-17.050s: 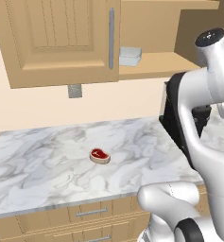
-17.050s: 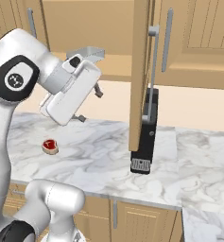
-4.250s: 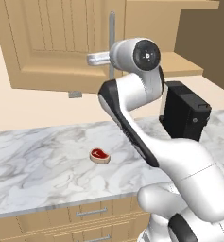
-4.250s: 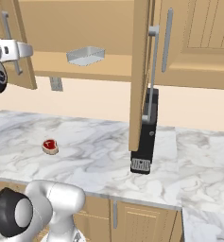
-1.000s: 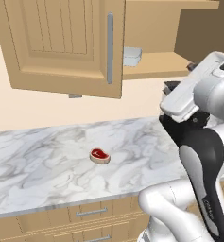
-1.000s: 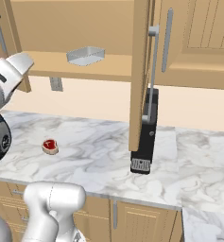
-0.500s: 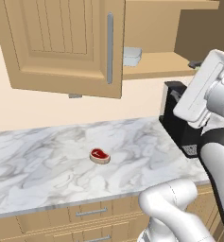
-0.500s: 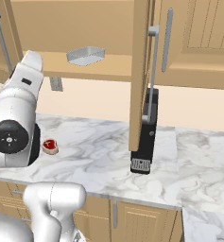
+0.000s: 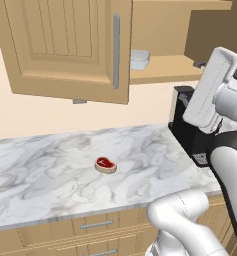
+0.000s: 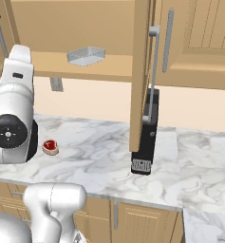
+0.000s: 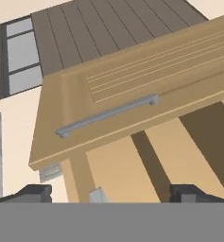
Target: Retrieve the tupperware from the cabinet, then place the raw meat into the tupperware to avoid contamination.
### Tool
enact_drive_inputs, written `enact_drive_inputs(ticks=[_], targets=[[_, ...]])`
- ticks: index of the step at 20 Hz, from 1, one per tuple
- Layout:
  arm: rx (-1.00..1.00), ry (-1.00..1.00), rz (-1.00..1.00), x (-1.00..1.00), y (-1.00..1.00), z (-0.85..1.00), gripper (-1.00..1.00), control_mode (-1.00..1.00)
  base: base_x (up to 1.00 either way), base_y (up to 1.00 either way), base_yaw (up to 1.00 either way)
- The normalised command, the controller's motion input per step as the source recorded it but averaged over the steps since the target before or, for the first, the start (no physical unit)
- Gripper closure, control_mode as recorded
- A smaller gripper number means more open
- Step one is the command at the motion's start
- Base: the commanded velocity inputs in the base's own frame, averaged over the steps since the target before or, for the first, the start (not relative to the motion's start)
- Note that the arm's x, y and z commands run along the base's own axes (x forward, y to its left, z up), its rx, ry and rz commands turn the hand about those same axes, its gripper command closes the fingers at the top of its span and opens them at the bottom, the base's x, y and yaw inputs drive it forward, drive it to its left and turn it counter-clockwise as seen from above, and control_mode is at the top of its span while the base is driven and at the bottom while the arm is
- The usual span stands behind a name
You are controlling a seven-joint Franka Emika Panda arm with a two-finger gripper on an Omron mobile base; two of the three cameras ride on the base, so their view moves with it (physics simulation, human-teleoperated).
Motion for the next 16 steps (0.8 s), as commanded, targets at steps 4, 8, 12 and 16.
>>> enact_drive_inputs(ticks=[4,8,12,16], targets=[[-0.20,-0.02,0.00,0.01,0.00,0.12,-1.00,-1.00,0.00,0.00,0.00],[-0.19,0.00,0.00,0.04,-0.05,0.06,-1.00,-1.00,0.00,0.00,0.00],[-0.10,0.01,0.00,0.21,-0.01,0.00,-1.00,-1.00,0.00,0.00,0.00],[0.00,0.01,0.00,0.34,0.00,0.00,-1.00,-1.00,0.00,0.00,0.00]])
